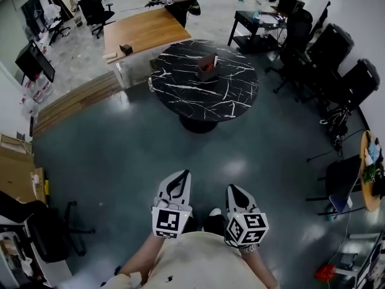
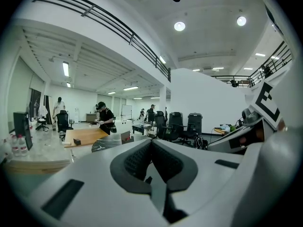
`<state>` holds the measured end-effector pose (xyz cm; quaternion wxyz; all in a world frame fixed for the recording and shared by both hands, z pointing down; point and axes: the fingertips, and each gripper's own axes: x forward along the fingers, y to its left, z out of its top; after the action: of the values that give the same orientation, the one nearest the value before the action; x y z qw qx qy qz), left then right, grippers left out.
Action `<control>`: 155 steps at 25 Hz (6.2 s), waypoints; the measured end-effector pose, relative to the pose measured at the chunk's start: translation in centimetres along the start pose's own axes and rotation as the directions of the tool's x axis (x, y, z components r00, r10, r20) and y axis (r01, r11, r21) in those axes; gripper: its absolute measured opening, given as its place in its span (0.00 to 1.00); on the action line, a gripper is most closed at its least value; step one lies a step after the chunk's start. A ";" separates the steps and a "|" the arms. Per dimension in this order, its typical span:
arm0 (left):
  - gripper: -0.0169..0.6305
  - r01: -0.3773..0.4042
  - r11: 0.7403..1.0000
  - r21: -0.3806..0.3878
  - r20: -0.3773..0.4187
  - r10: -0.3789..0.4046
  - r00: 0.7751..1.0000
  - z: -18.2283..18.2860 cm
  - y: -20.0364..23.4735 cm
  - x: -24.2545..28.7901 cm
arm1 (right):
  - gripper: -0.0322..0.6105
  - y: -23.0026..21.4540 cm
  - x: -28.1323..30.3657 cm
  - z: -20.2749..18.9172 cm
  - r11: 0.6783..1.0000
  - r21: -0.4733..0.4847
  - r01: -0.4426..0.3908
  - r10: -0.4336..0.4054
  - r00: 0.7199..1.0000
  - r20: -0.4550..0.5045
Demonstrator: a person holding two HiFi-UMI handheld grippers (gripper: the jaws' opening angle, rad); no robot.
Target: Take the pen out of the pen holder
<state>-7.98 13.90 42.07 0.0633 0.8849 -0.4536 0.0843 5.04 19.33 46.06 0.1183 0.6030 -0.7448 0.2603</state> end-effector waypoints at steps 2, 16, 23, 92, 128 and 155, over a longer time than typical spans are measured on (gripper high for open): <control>0.04 0.006 1.000 0.004 0.000 -0.006 1.000 0.1 0.5 0.7 | 0.08 0.0 0.9 0.4 1.000 0.006 0.003 -0.003 1.000 0.002; 0.04 -0.050 0.999 -0.019 -0.035 0.049 0.998 0.3 4.8 8.0 | 0.08 -2.5 10.0 5.1 0.999 -0.006 -0.051 0.051 0.998 -0.025; 0.04 -0.061 0.998 -0.022 -0.044 0.060 0.997 1.5 6.6 16.1 | 0.08 -6.9 15.7 9.1 0.998 0.005 -0.055 0.055 0.998 -0.032; 0.04 0.149 0.981 -0.123 -0.128 -0.165 0.978 1.6 32.7 66.0 | 0.18 -24.0 72.1 23.3 0.981 0.193 0.021 0.034 0.959 -0.280; 0.04 0.111 0.986 -0.128 -0.126 -0.127 0.984 1.3 33.5 64.9 | 0.15 -22.9 72.6 26.1 0.991 0.091 0.098 -0.083 0.984 -0.159; 0.04 0.109 0.994 0.011 -0.013 -0.109 0.994 11.6 27.7 53.6 | 0.15 -12.8 54.6 35.7 0.998 -0.060 0.024 -0.019 0.997 0.081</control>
<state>1.37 -46.84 42.77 0.0653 0.9081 -0.4039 0.0888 8.90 -47.01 46.07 0.1095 0.6169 -0.7501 0.2116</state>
